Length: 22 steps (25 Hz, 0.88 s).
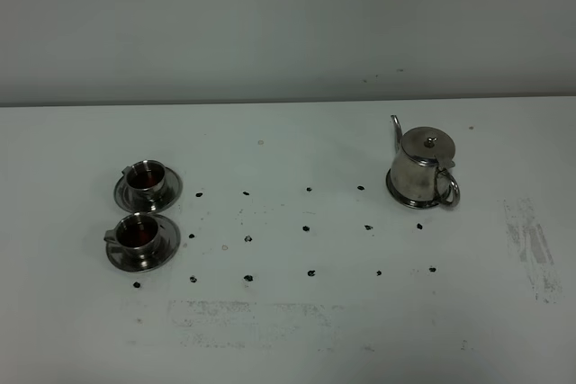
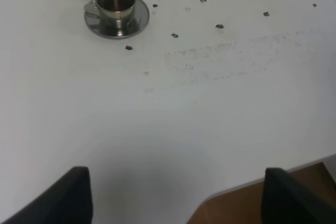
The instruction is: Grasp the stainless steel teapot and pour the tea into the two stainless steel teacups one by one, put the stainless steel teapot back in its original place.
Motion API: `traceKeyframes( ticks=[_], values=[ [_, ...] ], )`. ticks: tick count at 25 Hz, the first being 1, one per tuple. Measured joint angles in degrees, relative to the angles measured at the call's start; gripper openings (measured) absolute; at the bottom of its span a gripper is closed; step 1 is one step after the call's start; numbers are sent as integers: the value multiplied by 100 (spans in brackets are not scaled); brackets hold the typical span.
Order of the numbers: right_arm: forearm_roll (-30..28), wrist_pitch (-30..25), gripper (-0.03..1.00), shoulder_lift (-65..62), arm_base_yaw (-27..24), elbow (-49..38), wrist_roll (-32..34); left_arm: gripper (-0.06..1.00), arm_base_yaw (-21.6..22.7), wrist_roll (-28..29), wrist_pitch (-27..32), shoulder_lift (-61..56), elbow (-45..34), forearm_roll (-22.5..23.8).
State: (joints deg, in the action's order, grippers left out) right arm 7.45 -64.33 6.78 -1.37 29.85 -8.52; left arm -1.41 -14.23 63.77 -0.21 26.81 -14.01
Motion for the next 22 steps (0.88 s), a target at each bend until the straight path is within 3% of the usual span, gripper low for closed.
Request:
traceKeyframes(
  ticks=[22],
  values=[
    [211,5,34,-435,49,0,0,64,0,-12,0,0,0,0]
  ],
)
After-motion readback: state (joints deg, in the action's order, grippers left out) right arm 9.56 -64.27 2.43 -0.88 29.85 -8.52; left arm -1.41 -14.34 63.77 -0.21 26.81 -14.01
